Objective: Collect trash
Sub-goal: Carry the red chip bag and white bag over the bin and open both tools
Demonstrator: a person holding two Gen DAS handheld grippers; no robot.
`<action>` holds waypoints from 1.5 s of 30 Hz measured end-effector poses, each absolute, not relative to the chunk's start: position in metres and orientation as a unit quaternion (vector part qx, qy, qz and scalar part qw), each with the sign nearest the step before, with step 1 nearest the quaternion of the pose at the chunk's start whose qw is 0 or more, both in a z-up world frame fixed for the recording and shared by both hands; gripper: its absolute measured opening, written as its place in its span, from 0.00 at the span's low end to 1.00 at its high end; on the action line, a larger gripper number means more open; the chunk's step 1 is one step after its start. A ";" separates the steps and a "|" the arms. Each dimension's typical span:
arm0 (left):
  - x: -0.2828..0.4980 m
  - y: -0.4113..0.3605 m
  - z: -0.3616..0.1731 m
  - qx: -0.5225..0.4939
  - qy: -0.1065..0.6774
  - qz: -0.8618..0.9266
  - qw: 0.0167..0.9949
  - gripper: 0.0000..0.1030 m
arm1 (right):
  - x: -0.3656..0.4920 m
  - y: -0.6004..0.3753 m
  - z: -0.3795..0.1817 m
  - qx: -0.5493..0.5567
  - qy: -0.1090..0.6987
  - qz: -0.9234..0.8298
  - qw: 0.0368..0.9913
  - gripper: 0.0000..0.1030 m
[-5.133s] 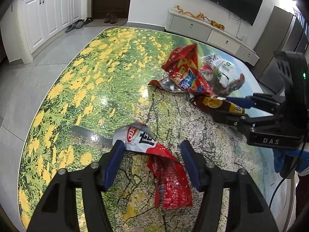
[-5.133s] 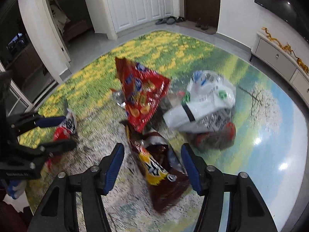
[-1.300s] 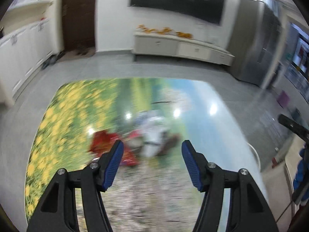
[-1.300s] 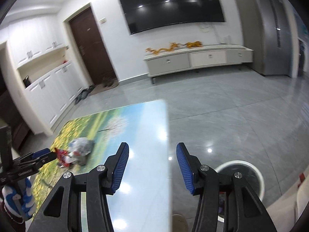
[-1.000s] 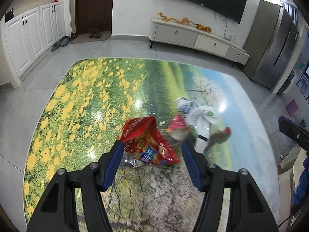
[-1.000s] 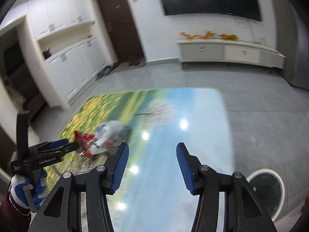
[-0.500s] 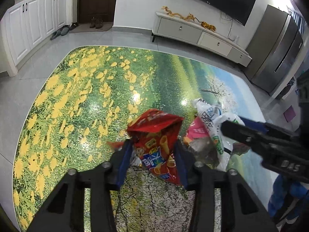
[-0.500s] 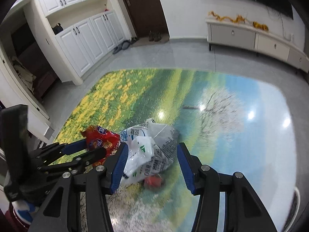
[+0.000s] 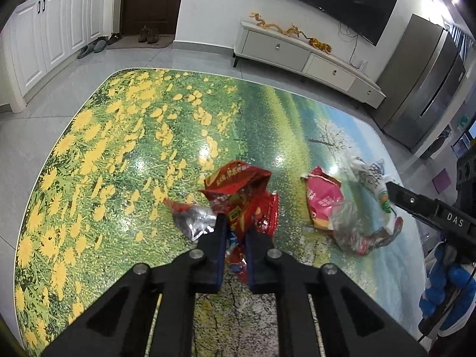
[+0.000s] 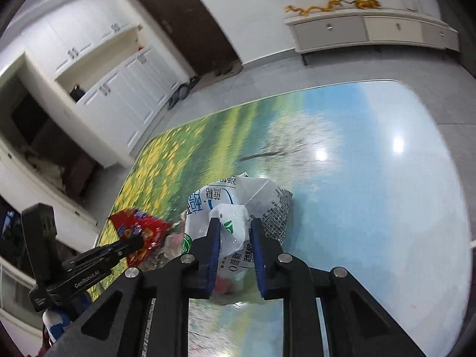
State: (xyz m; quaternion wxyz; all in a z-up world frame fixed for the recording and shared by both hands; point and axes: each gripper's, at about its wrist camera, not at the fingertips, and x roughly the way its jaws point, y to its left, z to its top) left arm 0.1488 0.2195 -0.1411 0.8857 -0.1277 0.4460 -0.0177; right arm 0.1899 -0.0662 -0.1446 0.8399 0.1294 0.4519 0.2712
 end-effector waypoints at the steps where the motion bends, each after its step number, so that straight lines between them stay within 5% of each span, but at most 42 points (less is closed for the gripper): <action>1: 0.147 0.219 -0.140 -0.128 0.445 -0.018 0.886 0.08 | 0.188 -0.072 -0.144 0.131 0.450 0.268 0.842 0.18; 27: 0.102 0.151 -0.064 -0.084 0.399 -0.052 0.912 0.08 | 0.111 -0.201 -0.109 0.181 0.386 0.213 0.879 0.18; 45: 0.125 -0.049 -0.049 0.007 0.421 -0.199 0.885 0.08 | 0.079 -0.364 -0.129 0.251 0.355 0.088 0.896 0.19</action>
